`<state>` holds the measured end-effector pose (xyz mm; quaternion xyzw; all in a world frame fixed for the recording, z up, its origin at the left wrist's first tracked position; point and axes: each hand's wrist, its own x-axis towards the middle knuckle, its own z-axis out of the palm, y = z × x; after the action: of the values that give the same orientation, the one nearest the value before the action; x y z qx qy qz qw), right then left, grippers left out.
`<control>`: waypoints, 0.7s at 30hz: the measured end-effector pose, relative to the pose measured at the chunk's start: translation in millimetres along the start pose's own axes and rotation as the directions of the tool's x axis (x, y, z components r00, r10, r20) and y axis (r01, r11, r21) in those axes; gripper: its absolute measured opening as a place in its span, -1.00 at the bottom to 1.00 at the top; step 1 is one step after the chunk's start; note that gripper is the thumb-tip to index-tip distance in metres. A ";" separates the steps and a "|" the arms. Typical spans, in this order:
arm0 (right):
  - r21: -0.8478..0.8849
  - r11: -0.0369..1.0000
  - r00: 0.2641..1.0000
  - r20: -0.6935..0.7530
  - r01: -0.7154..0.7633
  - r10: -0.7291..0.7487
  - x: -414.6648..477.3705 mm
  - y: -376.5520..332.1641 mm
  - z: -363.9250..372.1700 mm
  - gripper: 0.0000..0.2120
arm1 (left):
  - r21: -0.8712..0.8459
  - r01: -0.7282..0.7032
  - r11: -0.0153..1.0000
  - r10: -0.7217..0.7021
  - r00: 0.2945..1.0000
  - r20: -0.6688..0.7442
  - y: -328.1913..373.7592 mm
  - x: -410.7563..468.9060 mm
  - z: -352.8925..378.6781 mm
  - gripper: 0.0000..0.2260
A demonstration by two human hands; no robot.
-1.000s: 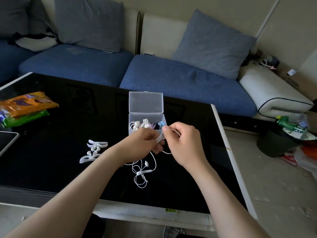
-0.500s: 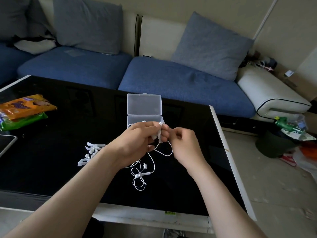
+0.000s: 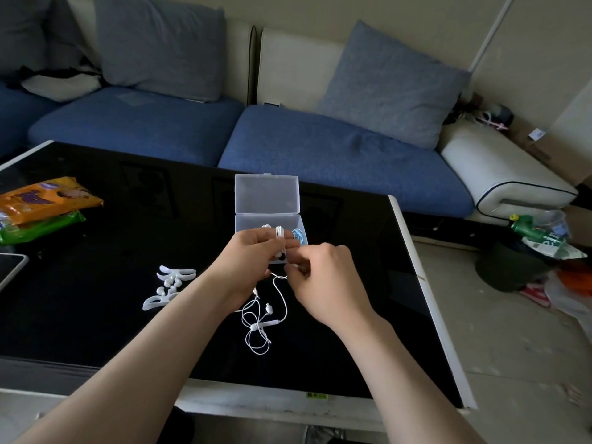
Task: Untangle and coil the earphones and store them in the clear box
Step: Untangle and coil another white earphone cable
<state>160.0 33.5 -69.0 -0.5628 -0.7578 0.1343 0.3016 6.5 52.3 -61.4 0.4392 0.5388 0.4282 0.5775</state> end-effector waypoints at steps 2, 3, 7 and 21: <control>0.103 0.994 0.999 -0.046 0.022 -0.017 0.6 -3.0 -4.0 -0.84 | 0.034 0.024 0.999 -0.024 0.999 0.021 -0.9 -0.2 -1.1 -0.77; 0.149 0.988 0.998 -0.054 0.030 -0.022 0.6 -4.4 -5.5 -0.83 | 0.024 0.040 0.999 -0.041 0.999 0.036 -0.2 -0.3 -1.6 -0.72; 0.210 0.976 0.996 -0.083 0.051 -0.035 3.0 -3.7 -5.3 -0.83 | -0.091 0.111 0.990 -0.104 0.991 0.082 1.8 1.3 -2.7 -0.73; 0.581 0.736 0.938 0.227 -0.346 0.262 3.5 -1.0 -11.3 -0.82 | -0.150 0.146 0.978 -0.106 0.963 0.246 8.4 -6.0 0.2 -0.83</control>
<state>165.4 34.9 -58.6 -0.5405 -0.5884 0.4565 0.3913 6.2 48.6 -51.8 0.4019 0.4551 0.3787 0.6986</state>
